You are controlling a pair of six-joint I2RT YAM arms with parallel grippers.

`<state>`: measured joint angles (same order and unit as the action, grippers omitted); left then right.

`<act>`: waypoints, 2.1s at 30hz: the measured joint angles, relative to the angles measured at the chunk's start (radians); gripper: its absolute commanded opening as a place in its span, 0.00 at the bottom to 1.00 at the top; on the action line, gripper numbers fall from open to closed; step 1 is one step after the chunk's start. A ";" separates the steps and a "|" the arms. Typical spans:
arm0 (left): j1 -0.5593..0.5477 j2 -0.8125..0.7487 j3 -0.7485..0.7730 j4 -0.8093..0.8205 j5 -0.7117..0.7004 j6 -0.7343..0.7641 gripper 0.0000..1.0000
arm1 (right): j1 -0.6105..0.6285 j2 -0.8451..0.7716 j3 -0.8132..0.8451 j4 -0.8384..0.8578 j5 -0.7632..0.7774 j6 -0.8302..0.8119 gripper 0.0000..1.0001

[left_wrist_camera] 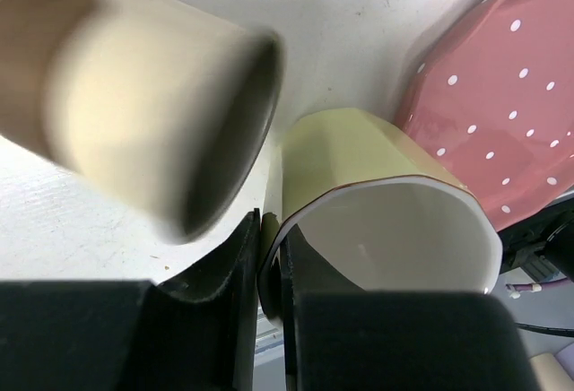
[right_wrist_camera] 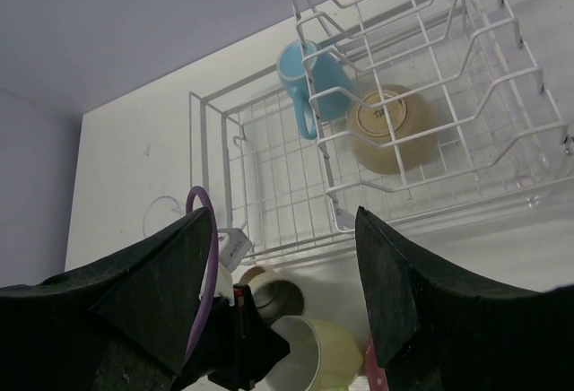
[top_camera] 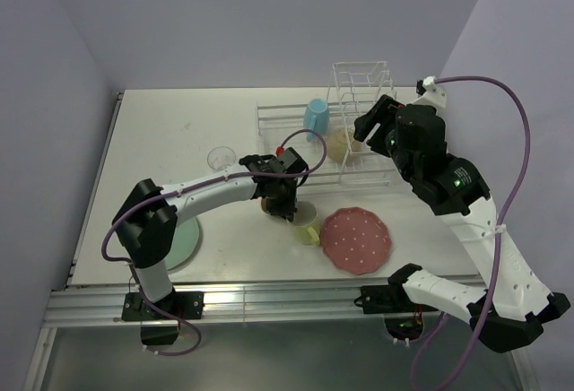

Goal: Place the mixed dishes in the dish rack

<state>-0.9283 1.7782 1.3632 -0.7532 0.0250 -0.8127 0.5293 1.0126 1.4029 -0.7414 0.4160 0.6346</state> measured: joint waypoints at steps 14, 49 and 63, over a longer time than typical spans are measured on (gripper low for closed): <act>-0.003 -0.023 -0.020 0.006 -0.023 -0.001 0.00 | 0.000 0.030 0.005 -0.004 -0.019 -0.004 0.72; 0.286 -0.863 -0.138 0.347 0.167 -0.020 0.00 | -0.004 0.042 0.100 0.053 -1.070 0.351 0.71; 0.296 -0.829 -0.165 0.688 0.275 -0.111 0.00 | 0.001 0.011 -0.142 0.512 -1.210 0.677 0.70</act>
<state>-0.6323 0.9489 1.1980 -0.0650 0.2996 -0.9241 0.5304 1.0233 1.2613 -0.2295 -0.7940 1.3117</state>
